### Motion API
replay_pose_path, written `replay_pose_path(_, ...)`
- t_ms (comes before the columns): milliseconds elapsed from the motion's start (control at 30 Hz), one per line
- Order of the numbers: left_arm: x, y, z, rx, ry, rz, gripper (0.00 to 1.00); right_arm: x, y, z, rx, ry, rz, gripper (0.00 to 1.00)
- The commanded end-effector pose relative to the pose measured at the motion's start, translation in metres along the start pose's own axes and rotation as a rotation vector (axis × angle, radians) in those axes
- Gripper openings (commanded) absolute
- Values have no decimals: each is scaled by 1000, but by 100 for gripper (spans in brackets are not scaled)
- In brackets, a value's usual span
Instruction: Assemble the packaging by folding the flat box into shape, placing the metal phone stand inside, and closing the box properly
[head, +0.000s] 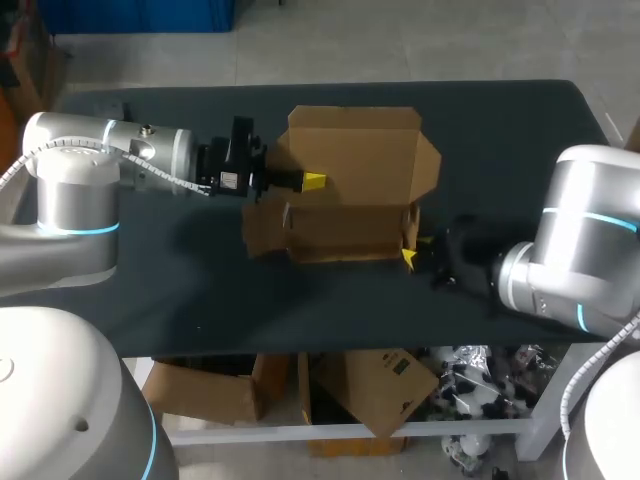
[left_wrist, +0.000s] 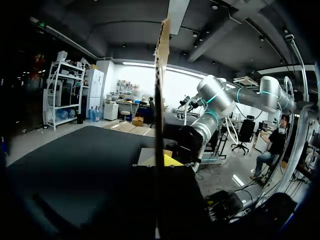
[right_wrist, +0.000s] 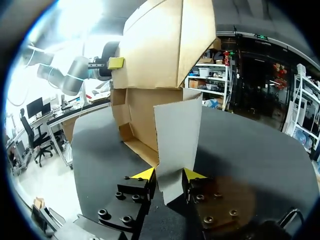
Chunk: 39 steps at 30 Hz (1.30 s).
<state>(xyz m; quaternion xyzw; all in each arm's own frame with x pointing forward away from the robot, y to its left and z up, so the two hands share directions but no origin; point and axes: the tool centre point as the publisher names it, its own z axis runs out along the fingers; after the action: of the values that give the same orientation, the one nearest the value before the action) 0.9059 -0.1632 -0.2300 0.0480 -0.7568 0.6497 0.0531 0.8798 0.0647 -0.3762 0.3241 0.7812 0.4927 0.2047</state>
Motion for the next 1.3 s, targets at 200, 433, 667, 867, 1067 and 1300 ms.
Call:
replay_pose_path(200,0,3,1,0,1,0,0,9,2,10,-7,-10,-1,40)
replay_pose_path(433,0,3,1,0,1,0,0,15,5,11,-17,-5,-1,45)
replay_pose_path(667,0,3,1,0,1,0,0,21,6,12,-23,-1,-1,45)
replay_pose_path(867,0,3,1,0,1,0,0,26,6,12,-24,0,-2,45)
replay_pose_path(1067,0,3,1,0,1,0,0,30,2,6,-22,-8,3,46)
replay_pose_path(1300,0,3,1,0,1,0,0,34,-2,-3,-24,-19,8,47)
